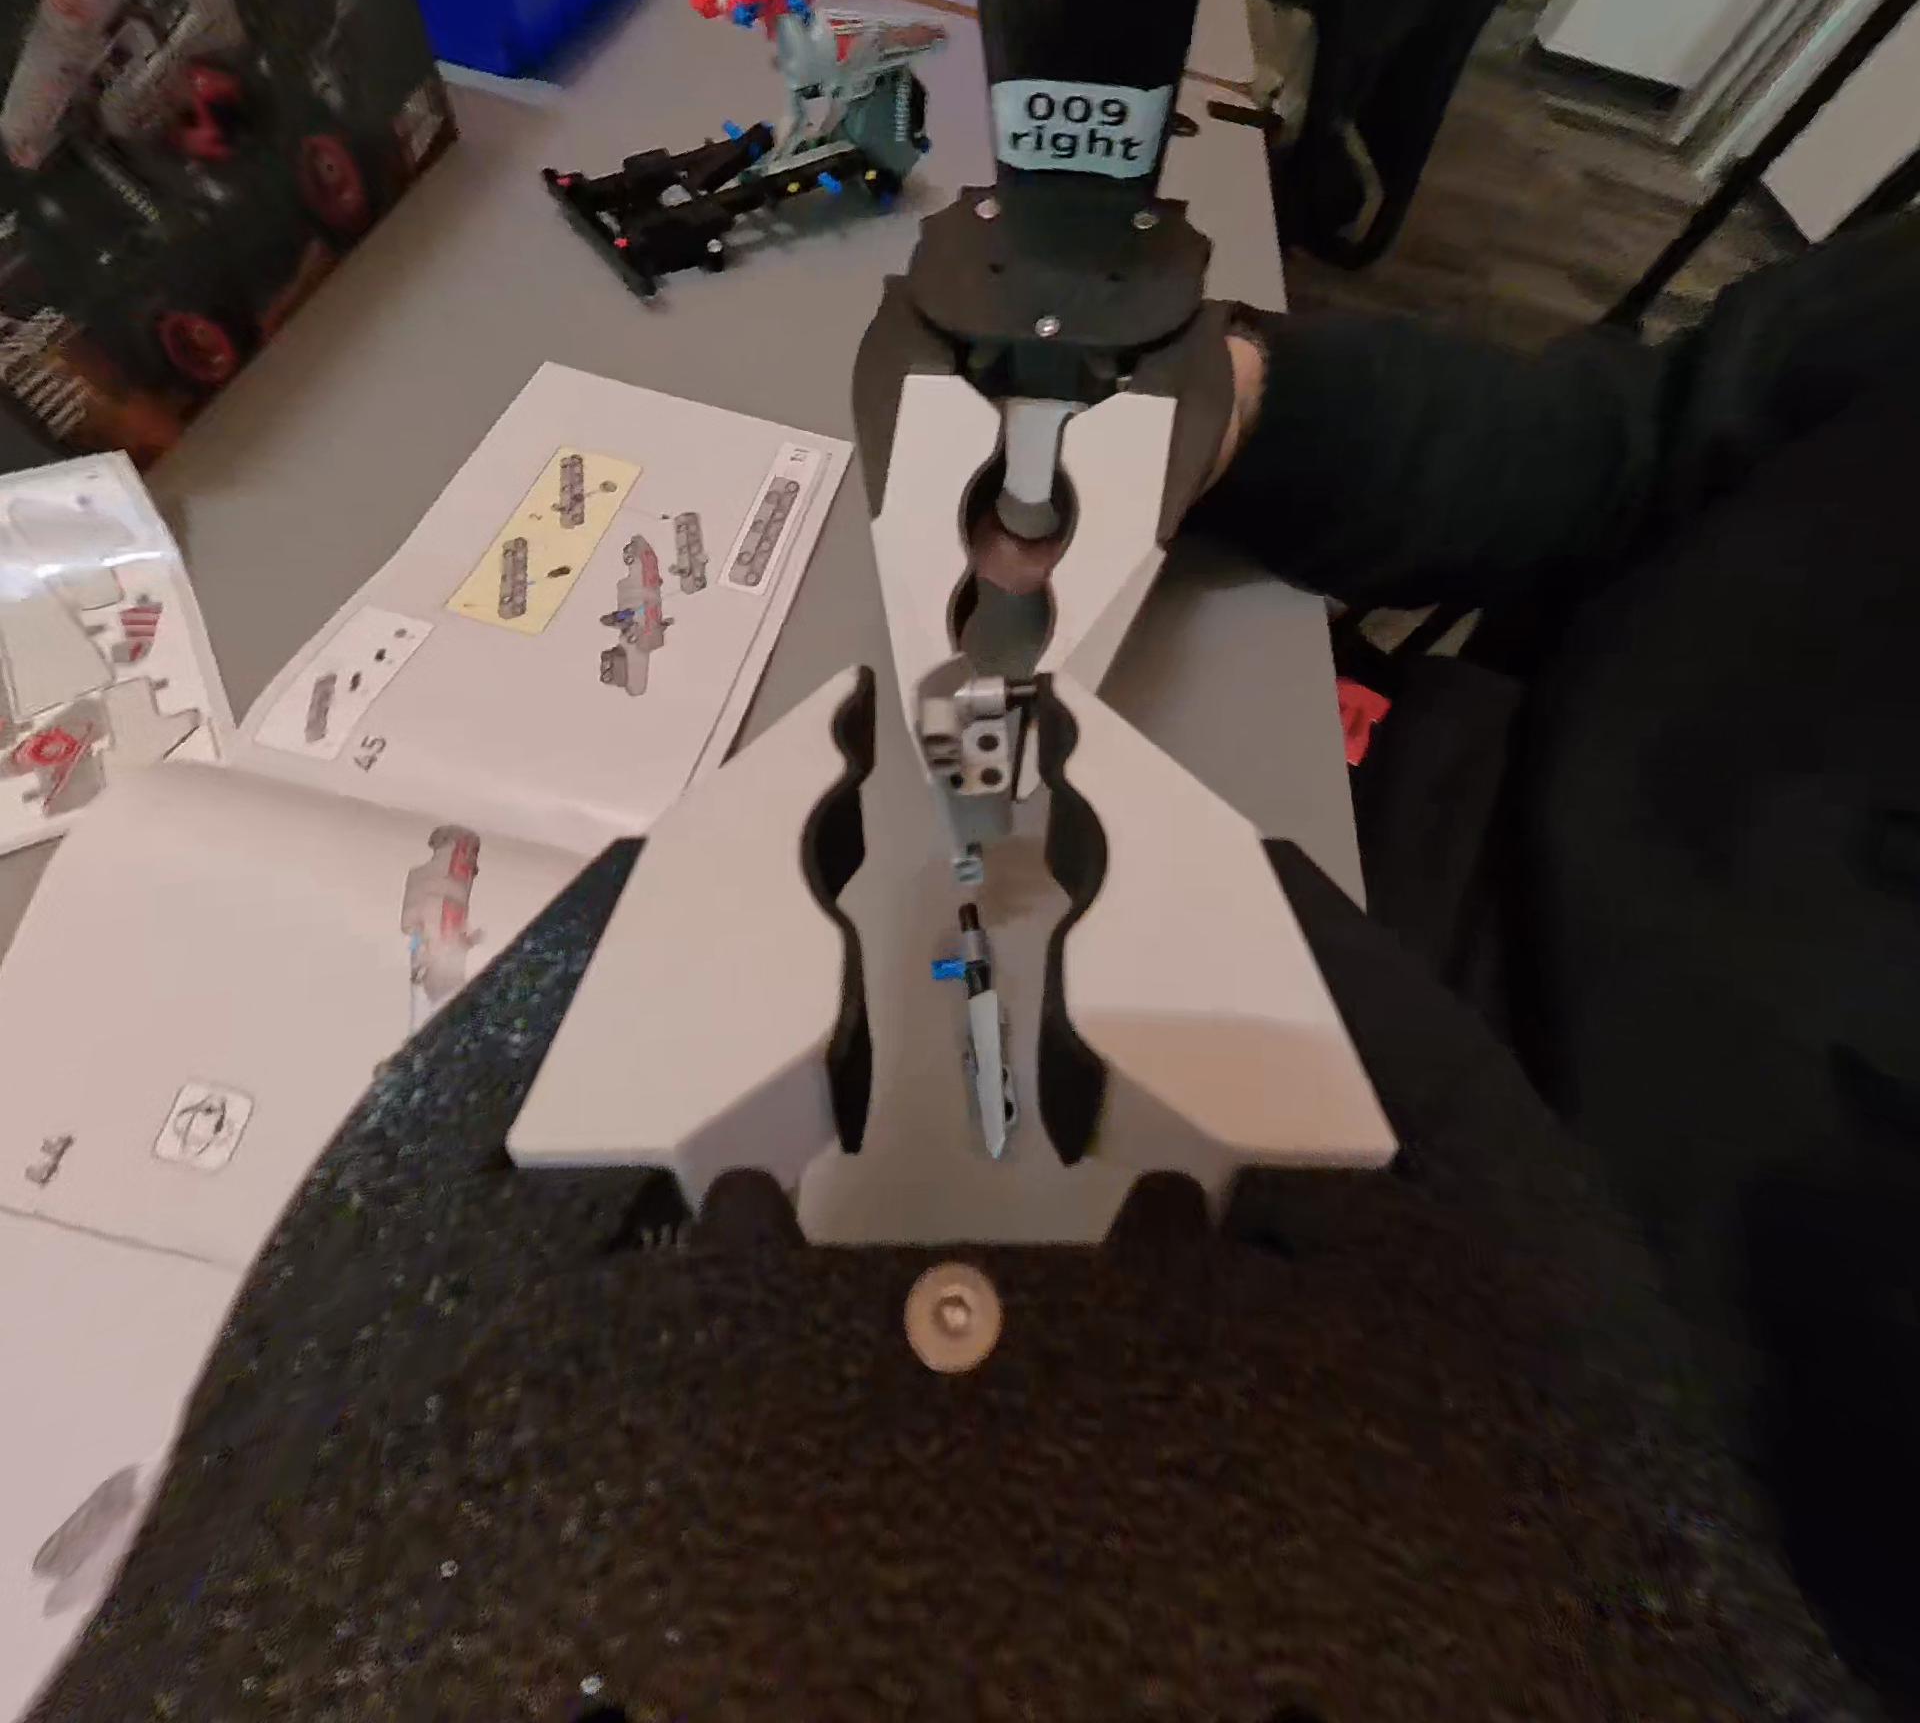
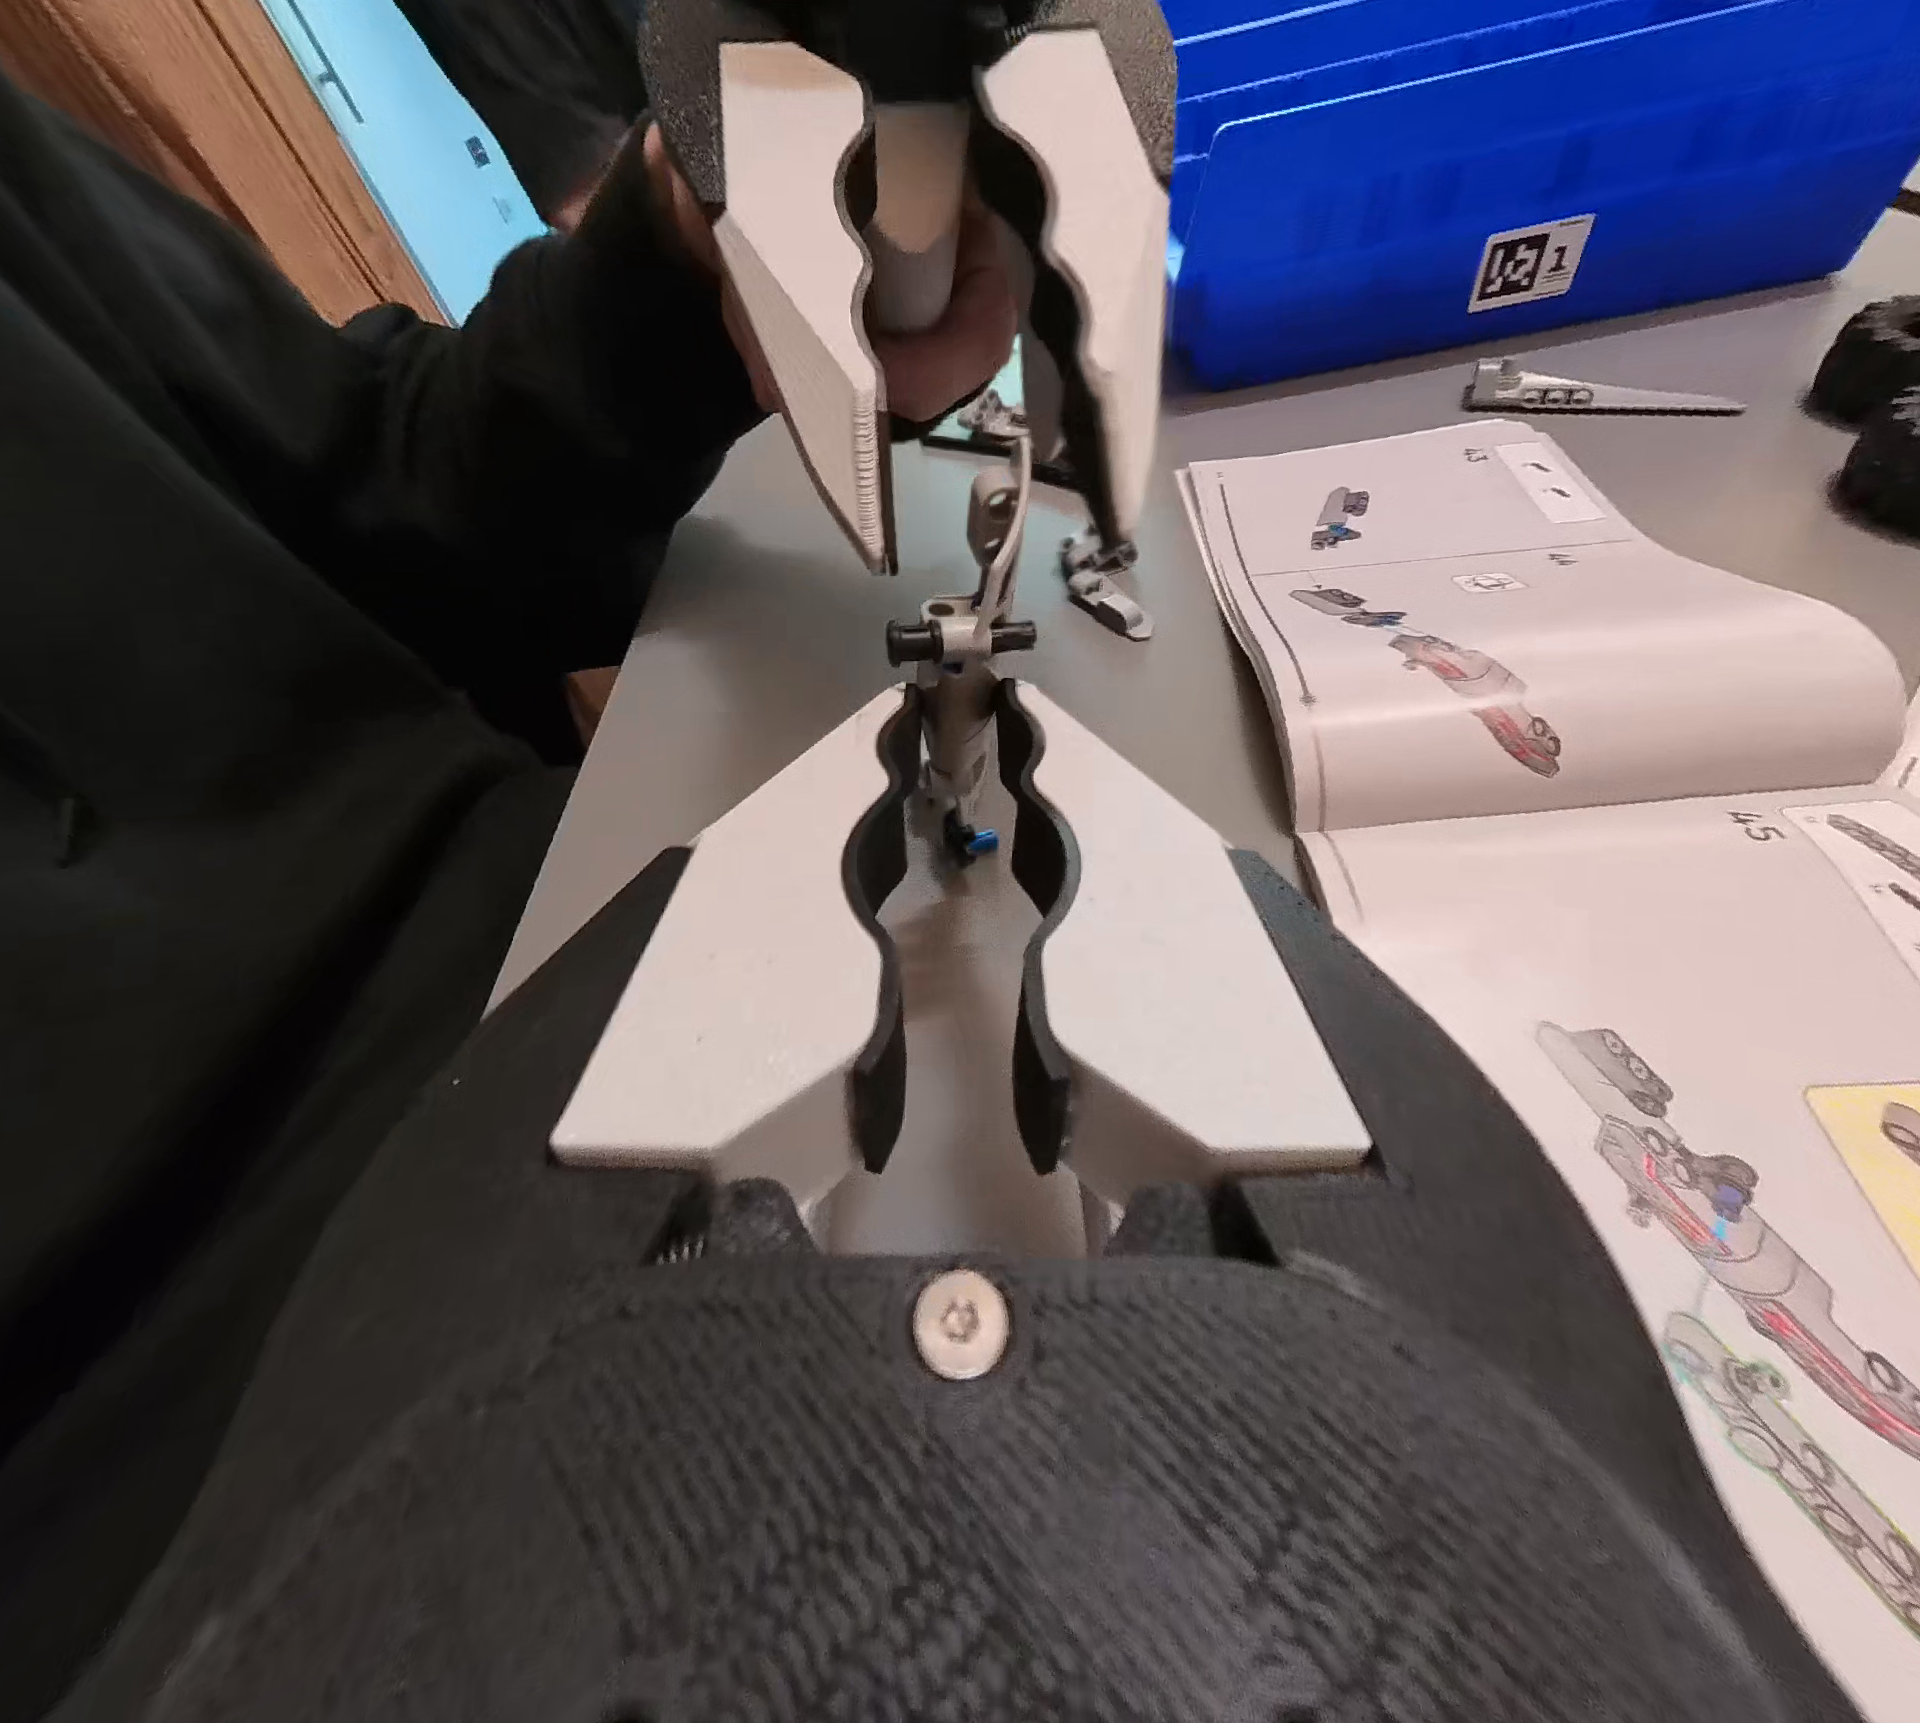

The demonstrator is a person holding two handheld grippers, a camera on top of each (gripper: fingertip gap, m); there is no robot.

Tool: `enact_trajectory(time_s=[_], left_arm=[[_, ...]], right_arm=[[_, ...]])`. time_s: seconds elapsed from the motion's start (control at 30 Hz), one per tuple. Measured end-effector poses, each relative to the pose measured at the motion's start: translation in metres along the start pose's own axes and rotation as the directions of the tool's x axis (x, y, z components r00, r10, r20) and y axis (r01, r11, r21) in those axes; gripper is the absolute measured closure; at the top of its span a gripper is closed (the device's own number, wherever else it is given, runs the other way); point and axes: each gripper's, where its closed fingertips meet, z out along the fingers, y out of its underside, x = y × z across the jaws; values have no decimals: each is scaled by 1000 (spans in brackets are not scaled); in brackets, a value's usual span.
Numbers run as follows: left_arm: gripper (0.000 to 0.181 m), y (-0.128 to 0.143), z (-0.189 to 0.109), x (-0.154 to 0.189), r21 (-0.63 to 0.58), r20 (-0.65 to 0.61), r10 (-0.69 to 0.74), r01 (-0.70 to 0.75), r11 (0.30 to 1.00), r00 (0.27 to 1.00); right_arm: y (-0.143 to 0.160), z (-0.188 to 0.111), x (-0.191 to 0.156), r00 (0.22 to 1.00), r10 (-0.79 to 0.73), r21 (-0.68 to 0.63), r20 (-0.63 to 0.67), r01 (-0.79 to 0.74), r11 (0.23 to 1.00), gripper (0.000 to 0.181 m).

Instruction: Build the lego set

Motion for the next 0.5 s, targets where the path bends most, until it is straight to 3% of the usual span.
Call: enact_trajectory(time_s=[0.03, 0.17, 0.37, 0.5], left_arm=[[155, 1, 3, 4, -13, -35, -9, 8, 1000, 999], [176, 2, 7, 3, -1, -42, -19, 19, 1000, 999], [176, -26, -2, 2, 273, -76, -32, 51, 961, 997], [176, -25, 6, 6, 285, -91, -6, 32, 958, 996]], right_arm=[[0, 1, 1, 1000, 0, 1, -5, 0, 1000, 168], [-4, 0, -3, 1000, 0, 30, 19, 0, 1000, 168], [-26, -10, -1, 1000, 2, 198, 23, -6, 980, 165], [-28, -5, -3, 999, -33, 202, 16, 29, 979, 159]])
